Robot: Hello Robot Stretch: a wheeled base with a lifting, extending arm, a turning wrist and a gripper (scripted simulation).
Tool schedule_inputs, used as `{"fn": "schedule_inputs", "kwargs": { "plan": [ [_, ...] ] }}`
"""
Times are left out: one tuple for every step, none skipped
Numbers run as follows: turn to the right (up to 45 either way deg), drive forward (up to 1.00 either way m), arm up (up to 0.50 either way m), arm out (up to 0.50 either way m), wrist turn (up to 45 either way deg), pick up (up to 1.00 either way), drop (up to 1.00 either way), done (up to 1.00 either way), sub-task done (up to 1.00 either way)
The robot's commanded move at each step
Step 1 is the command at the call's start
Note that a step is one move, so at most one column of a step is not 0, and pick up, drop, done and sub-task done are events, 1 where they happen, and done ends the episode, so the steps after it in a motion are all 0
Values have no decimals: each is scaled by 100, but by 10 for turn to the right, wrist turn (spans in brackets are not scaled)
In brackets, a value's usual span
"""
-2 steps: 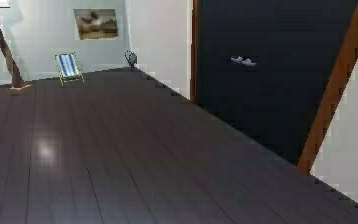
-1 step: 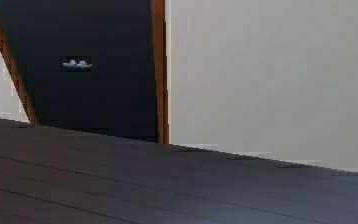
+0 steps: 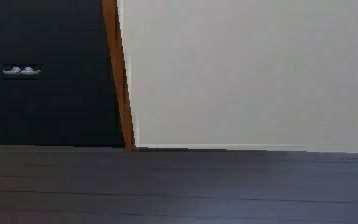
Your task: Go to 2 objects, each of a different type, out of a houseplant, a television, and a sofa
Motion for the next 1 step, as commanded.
{"fn": "schedule_inputs", "kwargs": {
  "plan": [
    [0,5,0,0,0,0,0,0,0]
  ]
}}
